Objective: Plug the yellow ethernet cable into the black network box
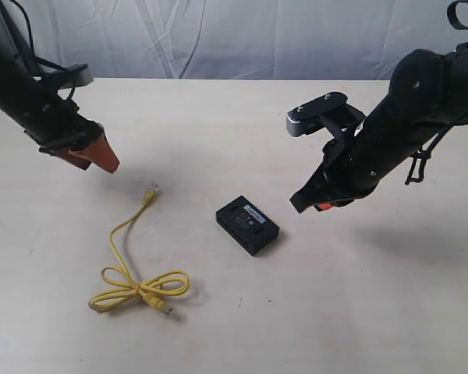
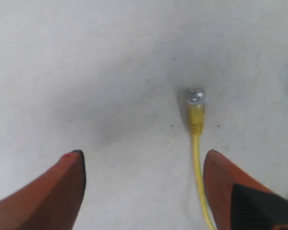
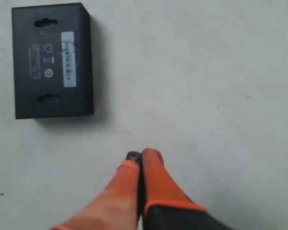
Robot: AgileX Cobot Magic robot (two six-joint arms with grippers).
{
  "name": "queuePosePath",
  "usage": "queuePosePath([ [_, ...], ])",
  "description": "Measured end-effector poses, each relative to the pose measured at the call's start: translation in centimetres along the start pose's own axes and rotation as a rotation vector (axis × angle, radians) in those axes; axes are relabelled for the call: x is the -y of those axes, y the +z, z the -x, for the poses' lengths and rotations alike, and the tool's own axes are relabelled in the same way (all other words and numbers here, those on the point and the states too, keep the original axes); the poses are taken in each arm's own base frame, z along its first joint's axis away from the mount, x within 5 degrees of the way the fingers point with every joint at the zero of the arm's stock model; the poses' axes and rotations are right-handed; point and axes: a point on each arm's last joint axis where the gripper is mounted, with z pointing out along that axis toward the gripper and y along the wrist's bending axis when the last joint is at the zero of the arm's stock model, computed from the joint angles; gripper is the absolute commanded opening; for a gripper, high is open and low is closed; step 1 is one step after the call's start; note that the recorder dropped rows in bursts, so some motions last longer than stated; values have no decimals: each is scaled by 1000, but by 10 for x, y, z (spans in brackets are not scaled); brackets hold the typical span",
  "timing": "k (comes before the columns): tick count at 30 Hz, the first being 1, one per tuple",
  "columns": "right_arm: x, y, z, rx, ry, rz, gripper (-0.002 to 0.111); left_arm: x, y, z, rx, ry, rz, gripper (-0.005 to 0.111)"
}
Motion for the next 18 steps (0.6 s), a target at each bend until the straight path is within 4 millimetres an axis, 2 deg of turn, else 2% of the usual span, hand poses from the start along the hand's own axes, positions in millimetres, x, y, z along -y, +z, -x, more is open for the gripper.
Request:
queuePosePath([
  [8, 19, -3, 2, 60, -64, -37, -1, 57, -8, -9, -43, 95, 180, 64],
  [12, 40, 2, 10, 100, -56, 83, -1, 81, -2, -14, 30, 151, 228, 64],
  [18, 64, 20, 30, 123, -23, 258, -1, 100, 15, -15, 74, 170, 210, 64],
])
